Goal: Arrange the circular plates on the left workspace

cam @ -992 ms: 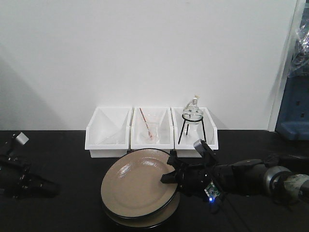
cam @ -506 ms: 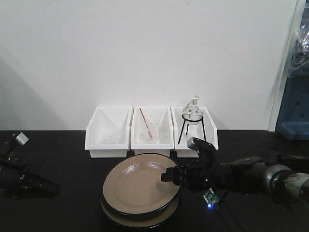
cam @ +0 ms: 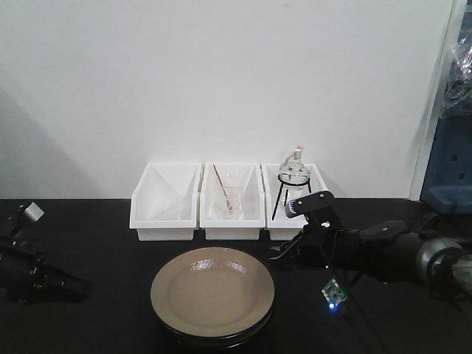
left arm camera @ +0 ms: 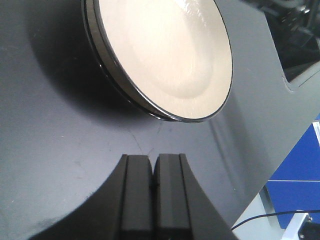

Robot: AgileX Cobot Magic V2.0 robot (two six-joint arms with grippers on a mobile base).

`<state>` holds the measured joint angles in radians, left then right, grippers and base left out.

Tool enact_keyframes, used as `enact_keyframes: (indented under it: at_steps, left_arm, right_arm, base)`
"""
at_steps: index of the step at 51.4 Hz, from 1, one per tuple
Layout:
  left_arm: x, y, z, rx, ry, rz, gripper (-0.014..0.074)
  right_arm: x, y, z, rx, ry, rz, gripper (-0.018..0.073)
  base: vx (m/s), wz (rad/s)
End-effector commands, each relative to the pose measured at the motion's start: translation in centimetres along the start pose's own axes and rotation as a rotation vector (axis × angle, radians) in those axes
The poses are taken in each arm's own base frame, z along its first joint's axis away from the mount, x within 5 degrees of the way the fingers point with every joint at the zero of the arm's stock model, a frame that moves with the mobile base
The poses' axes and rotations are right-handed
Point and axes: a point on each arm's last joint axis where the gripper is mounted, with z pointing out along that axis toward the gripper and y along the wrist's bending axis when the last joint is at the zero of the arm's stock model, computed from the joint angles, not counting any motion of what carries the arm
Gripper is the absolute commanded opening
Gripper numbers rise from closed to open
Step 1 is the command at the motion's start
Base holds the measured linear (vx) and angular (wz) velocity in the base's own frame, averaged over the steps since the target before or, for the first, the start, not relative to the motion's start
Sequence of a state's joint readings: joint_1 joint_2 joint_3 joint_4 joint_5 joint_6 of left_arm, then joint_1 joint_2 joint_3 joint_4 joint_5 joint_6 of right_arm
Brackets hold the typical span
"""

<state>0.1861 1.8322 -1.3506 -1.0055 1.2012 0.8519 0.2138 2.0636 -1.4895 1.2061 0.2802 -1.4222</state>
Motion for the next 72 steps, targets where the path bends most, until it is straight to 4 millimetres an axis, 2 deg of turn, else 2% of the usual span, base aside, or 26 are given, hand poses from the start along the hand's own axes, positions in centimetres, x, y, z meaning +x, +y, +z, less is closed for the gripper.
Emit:
enact_keyframes:
  at_steps: [1, 4, 10, 17, 21, 34, 40, 45, 53, 60, 72]
  left_arm:
    - [-1.0, -2.6, -1.8, 0.016, -0.071, 0.064, -0.0003]
    - [-1.0, -2.7, -2.0, -0.012, -0.068, 0.093, -0.0001]
    - [-0.8, -3.7, -3.3, -0.095, -0.071, 0.160, -0.0001]
    - [0.4, -5.6, -5.2, -0.231, -0.163, 0.213, -0.0001]
    - [2.2, -6.3, -5.9, -0.313, -0.211, 0.246, -0.0001]
    - [9.9, -9.3, -8.0, -0.547, -0.394, 0.401, 0.0000]
    - [14.0, -10.5, -8.2, -0.604, -0.495, 0.453, 0.0000]
    - [16.9, -11.3, -8.5, -0.644, -0.582, 0.471, 0.0000]
    - [19.9, -11.8, -8.9, -0.722, -0.702, 0.484, 0.0000]
    - [21.6, -12.5, -9.0, -0.723, -0.739, 0.528, 0.0000]
    - [21.7, -12.7, -8.9, -0.714, -0.732, 0.538, 0.0000]
  right_arm:
    - [-5.1, -0.6, -4.7, 0.089, -0.140, -0.064, 0.0336]
    - [-6.1, -0.5, -6.2, 0.099, -0.167, -0.039, 0.0261]
    - [-7.2, 0.3, -10.4, 0.112, -0.204, 0.032, -0.0010]
    - [-6.1, 1.2, -14.6, 0.160, -0.213, 0.097, -0.0006]
    - [-4.7, 1.8, -17.2, 0.209, -0.225, 0.095, -0.0005]
    - [1.9, 4.2, -25.5, 0.379, -0.319, 0.132, -0.0005]
    - [5.3, 5.3, -28.4, 0.434, -0.360, 0.142, -0.0005]
    - [7.4, 5.8, -29.8, 0.478, -0.391, 0.143, -0.0005]
    - [8.9, 5.8, -31.7, 0.579, -0.479, 0.151, -0.0005]
    - [9.4, 6.0, -32.4, 0.586, -0.510, 0.198, -0.0003]
    - [9.4, 6.0, -32.4, 0.585, -0.509, 0.198, -0.0003]
  base:
    - [0.00, 0.00]
    - [0.00, 0.00]
    - [0.00, 0.00]
    - [0.00, 0.00]
    - [0.00, 0.00]
    - [0.00, 0.00]
    - [0.00, 0.00]
    - [0.00, 0.00]
    - [0.00, 0.00]
    - [0.00, 0.00]
    - [0.00, 0.00]
